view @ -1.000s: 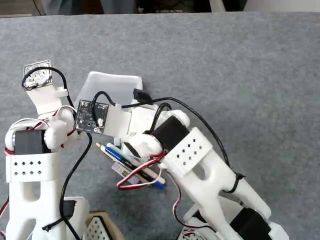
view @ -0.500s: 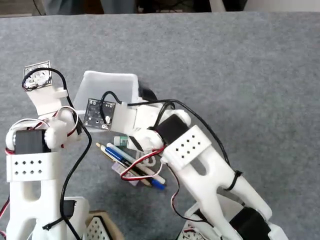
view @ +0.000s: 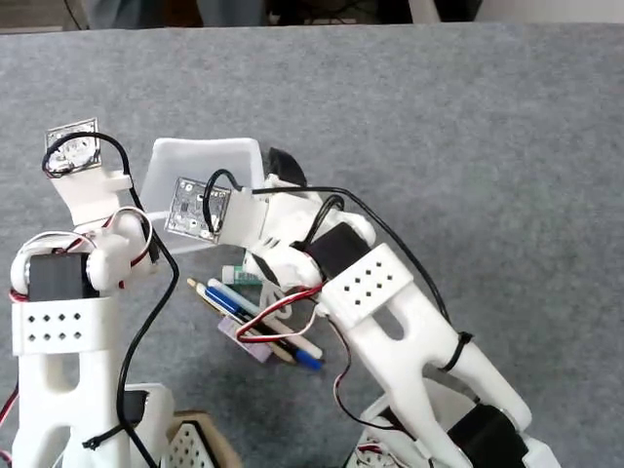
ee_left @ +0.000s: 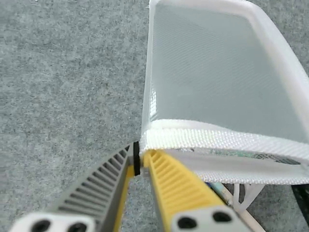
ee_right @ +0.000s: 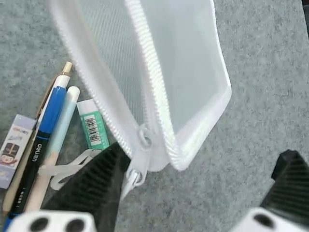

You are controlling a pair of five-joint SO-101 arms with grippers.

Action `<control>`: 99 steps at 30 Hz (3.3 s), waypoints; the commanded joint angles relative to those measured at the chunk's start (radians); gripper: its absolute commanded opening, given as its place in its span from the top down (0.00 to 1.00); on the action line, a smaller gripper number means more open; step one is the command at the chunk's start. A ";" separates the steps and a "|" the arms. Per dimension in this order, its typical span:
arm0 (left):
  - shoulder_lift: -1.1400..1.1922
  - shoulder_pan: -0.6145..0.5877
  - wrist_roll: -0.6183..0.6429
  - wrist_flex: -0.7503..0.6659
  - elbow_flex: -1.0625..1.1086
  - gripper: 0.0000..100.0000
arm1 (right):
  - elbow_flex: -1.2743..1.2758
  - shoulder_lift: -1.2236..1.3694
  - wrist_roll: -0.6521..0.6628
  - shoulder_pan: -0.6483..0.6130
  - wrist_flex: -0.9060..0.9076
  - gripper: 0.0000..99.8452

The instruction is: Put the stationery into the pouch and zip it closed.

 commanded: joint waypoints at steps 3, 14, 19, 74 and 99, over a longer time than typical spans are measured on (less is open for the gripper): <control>-0.005 -0.004 0.005 0.005 -0.013 0.97 | -0.004 0.008 0.009 0.008 -0.040 0.75; -0.005 -0.002 0.006 0.002 -0.018 0.97 | -0.064 0.041 0.014 0.009 -0.054 0.86; -0.005 -0.002 0.009 0.006 -0.018 0.97 | -0.107 0.047 0.008 0.009 0.005 0.98; -0.005 -0.007 -0.077 0.192 -0.371 0.63 | -0.503 0.041 -0.104 0.008 0.485 0.99; -0.005 -0.077 -0.160 0.068 -0.229 0.63 | -0.576 -0.053 -0.103 0.003 0.608 0.99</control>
